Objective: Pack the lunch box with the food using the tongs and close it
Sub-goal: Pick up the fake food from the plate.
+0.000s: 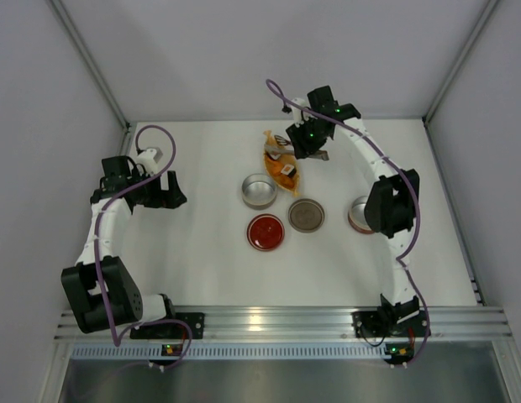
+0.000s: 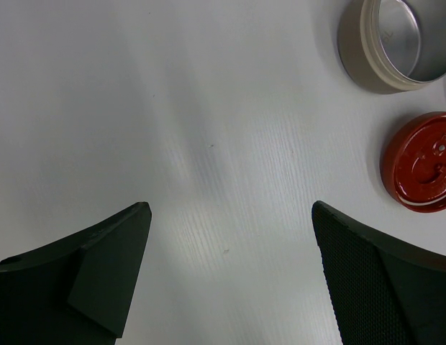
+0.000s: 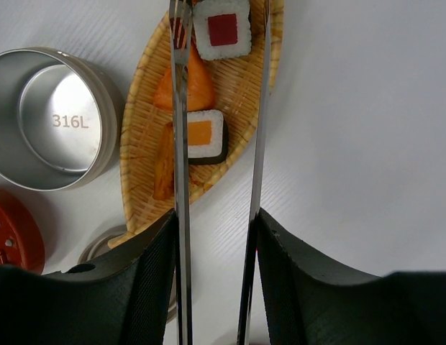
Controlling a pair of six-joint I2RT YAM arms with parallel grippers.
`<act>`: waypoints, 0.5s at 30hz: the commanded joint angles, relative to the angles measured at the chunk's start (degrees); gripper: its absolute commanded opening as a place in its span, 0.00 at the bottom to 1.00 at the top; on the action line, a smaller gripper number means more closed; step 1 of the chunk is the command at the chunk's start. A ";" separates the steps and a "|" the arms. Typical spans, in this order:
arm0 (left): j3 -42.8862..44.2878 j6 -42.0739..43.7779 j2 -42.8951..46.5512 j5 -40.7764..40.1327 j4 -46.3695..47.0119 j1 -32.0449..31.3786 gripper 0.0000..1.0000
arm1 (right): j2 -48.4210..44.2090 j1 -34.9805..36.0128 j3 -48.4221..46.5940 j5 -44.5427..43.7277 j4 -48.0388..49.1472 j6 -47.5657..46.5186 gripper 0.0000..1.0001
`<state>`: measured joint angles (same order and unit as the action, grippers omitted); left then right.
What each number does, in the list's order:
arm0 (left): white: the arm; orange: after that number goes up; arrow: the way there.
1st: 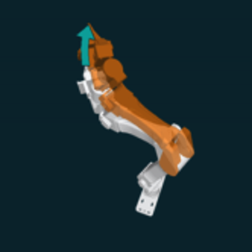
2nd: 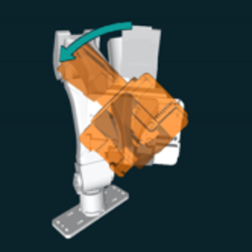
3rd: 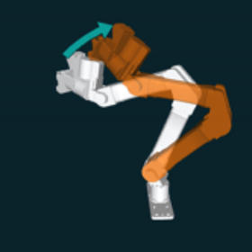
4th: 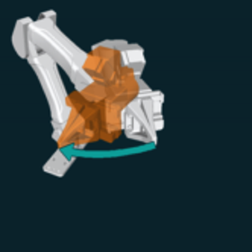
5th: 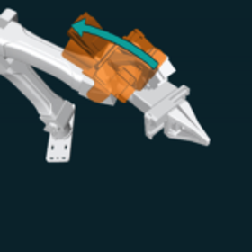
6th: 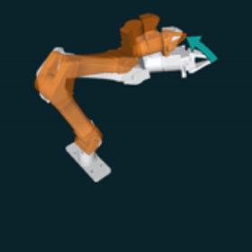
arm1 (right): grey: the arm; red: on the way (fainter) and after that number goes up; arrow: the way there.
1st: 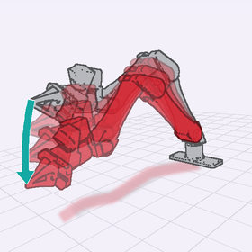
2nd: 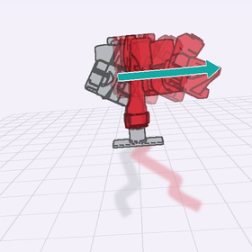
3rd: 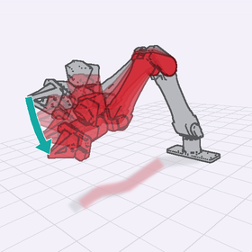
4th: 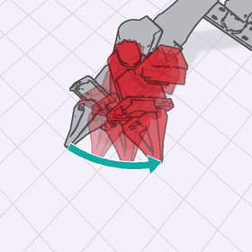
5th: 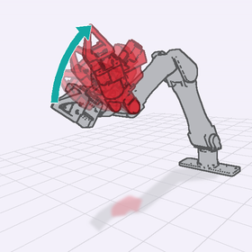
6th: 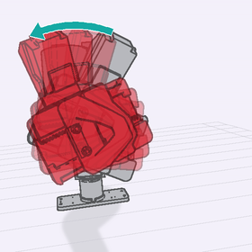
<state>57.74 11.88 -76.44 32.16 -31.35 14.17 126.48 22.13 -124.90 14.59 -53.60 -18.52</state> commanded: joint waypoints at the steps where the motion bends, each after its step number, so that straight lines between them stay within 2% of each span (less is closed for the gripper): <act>1: 0.89 -0.28 -0.46 1.50 1.91 0.24 0.98 | -2.81 1.25 -0.35 -0.09 3.42 -0.99 0.45; 15: 0.36 -0.01 -0.64 1.32 1.91 0.24 0.98 | -3.16 1.25 3.00 1.93 3.42 -0.55 0.46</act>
<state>57.74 11.90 -76.77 32.14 -31.29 14.17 126.48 22.13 -122.06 14.87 -53.10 -18.48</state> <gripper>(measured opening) 0.983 0.459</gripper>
